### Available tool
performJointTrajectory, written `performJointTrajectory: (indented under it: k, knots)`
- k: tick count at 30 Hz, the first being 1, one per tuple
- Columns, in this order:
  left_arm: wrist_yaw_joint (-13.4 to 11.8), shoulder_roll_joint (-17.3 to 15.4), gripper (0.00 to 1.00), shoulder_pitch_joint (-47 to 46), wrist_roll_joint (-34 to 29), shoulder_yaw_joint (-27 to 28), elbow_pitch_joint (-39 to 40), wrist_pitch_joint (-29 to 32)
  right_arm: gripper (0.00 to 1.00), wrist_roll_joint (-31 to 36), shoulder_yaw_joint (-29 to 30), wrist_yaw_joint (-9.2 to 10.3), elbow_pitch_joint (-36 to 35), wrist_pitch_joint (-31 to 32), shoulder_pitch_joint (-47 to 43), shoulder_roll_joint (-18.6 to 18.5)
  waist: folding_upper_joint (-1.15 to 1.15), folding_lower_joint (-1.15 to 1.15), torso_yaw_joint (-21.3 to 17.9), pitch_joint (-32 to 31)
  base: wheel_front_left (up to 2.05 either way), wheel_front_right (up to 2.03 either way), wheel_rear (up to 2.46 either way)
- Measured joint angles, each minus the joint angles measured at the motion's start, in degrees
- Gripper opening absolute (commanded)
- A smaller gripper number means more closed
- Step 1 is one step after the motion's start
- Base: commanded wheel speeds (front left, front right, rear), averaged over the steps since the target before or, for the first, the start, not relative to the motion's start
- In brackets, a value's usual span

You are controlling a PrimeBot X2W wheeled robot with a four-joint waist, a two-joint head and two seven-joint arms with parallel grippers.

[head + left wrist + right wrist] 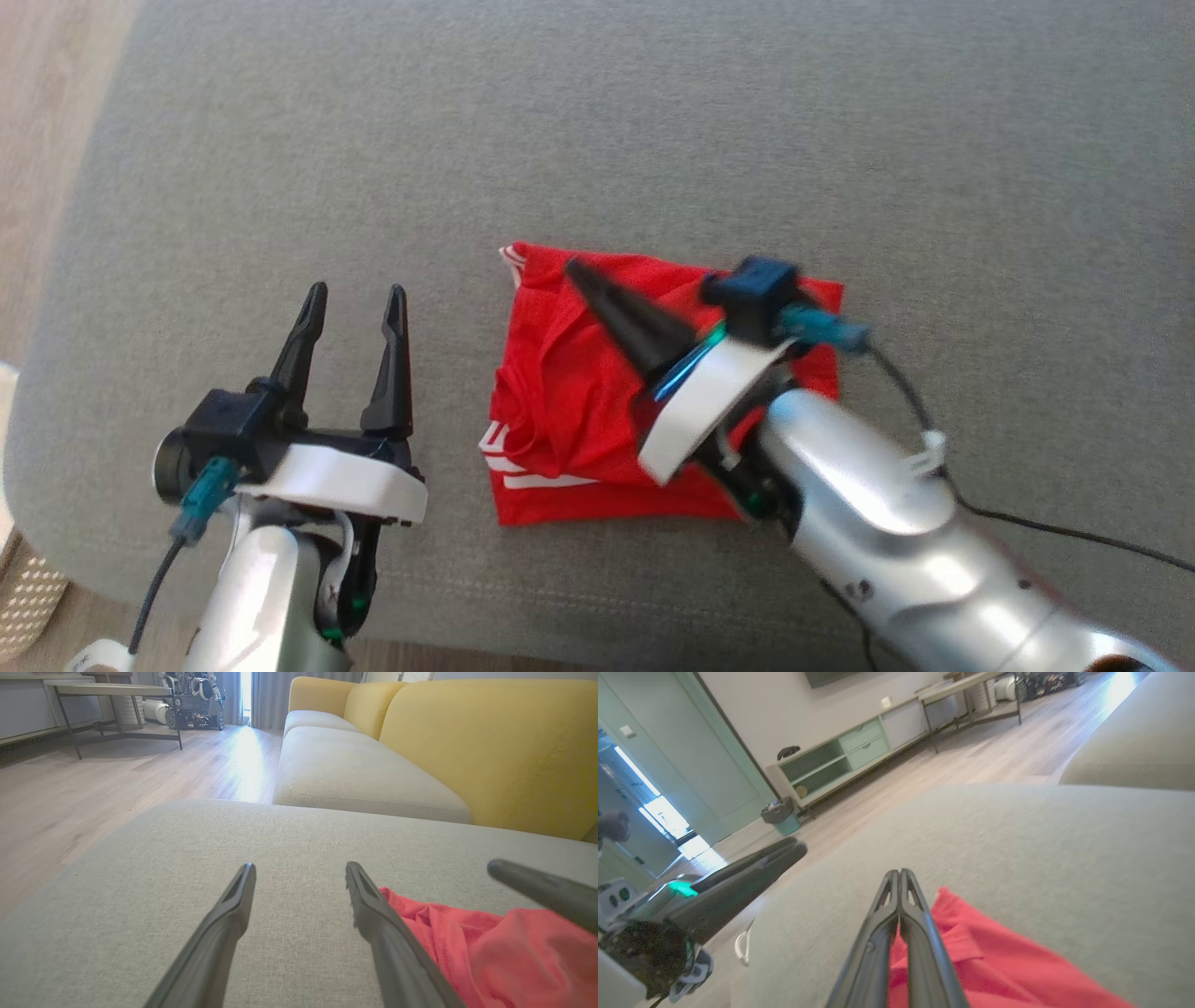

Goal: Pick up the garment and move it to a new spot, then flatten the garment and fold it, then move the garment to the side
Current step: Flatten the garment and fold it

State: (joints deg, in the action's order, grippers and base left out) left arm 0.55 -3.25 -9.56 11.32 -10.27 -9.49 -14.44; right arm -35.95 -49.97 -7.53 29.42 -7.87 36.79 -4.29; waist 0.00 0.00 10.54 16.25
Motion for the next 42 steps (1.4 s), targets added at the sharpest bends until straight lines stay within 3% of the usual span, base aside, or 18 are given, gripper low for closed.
performJointTrajectory:
  k: [3, 5, 6, 7, 14, 19, 29, 42]
  knots:
    - [0.0, 0.0, 1.0, 0.1, -0.2, 0.1, 0.1, 0.0, 0.03, 3.8, 7.4, 0.0, -0.9, -0.9, -1.9, 0.0, 0.0, 0.0, -1.2, -0.6, 0.0, 0.0, 0.0]
    - [-0.1, -0.1, 1.0, 0.2, -0.5, 0.4, 0.2, 0.0, 0.45, 6.5, 13.0, 0.0, -2.5, -1.3, -4.9, -0.2, 0.0, 0.0, -2.0, -1.1, 0.0, 0.0, 0.0]
    - [-0.1, -0.2, 1.0, 0.3, -0.7, 0.6, 0.3, 0.0, 0.9, 7.7, 15.9, 0.0, -3.6, -1.4, -6.7, -0.4, 0.0, 0.0, -2.4, -1.4, 0.0, 0.0, 0.0]
    - [-0.1, -0.3, 1.0, 0.4, -0.8, 0.8, 0.3, 0.0, 1.0, 9.1, 18.8, 0.0, -4.8, -1.6, -8.6, -0.5, 0.0, 0.0, -2.8, -1.7, 0.0, 0.0, 0.0]
    - [-0.4, -1.2, 1.0, 2.3, -1.2, 1.6, 0.6, -0.1, 1.0, 17.9, 37.6, 0.0, -16.7, 0.1, -20.8, -1.3, 0.0, 0.0, -5.0, -3.5, 0.0, 0.0, 0.0]
    - [-0.7, -2.0, 1.0, 2.5, -1.6, 1.8, 0.9, -0.1, 1.0, 22.0, 45.1, 0.0, -24.4, 3.1, -27.4, -0.2, 0.0, 0.0, -5.9, -4.9, 0.0, 0.0, 0.0]
    - [-1.5, -3.4, 1.0, 8.5, -1.6, 1.8, 2.3, 0.8, 1.0, 25.0, 48.2, 0.0, -32.5, 8.8, -36.2, 0.3, 0.0, 0.0, -7.1, -9.9, 0.0, 0.0, 0.0]
    - [-2.6, -4.5, 1.0, 15.7, -1.6, 1.6, 4.4, 3.8, 1.0, 25.5, 49.2, 0.0, -35.3, 11.8, -43.3, 0.9, 0.0, 0.0, -7.7, -15.9, 0.0, 0.0, 0.0]
